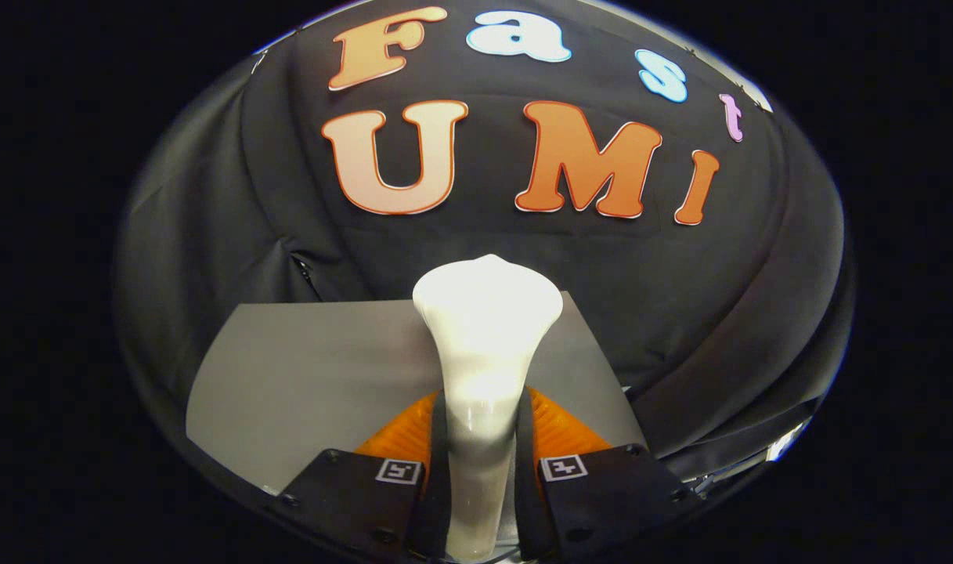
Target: Iron the clothes twice with a garment steamer, once on the left side and once on the right side.
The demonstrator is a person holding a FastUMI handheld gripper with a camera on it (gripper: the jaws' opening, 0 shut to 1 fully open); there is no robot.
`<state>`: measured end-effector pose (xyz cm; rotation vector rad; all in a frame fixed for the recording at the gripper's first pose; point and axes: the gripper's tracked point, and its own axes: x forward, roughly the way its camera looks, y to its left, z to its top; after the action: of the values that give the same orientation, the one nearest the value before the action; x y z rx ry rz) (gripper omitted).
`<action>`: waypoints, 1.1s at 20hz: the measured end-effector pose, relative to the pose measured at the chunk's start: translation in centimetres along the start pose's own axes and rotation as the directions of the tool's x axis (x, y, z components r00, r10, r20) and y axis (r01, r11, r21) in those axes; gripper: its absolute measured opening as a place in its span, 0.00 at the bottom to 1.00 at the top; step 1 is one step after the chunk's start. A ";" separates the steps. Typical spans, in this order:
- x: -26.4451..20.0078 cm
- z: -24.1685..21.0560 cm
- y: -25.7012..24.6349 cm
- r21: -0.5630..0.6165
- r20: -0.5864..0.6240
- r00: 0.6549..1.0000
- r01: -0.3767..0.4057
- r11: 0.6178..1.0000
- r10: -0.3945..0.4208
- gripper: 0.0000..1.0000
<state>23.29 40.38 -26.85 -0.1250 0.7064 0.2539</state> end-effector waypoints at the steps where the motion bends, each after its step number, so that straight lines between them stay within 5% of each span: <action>1: -1.2 -0.5 -0.2 -0.013 -0.012 1.000 -0.009 1.000 0.009 0.42; 7: -8.5 0.5 -1.1 -0.013 0.154 0.987 -0.038 0.999 0.040 0.41; 13: -21.1 3.2 -3.9 -0.025 0.363 0.930 -0.053 0.998 0.059 0.41; 22: -34.8 3.1 -15.5 0.079 0.515 0.853 0.050 0.996 -0.084 0.40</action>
<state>3.98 19.55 -1.27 -0.0171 0.1682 0.1855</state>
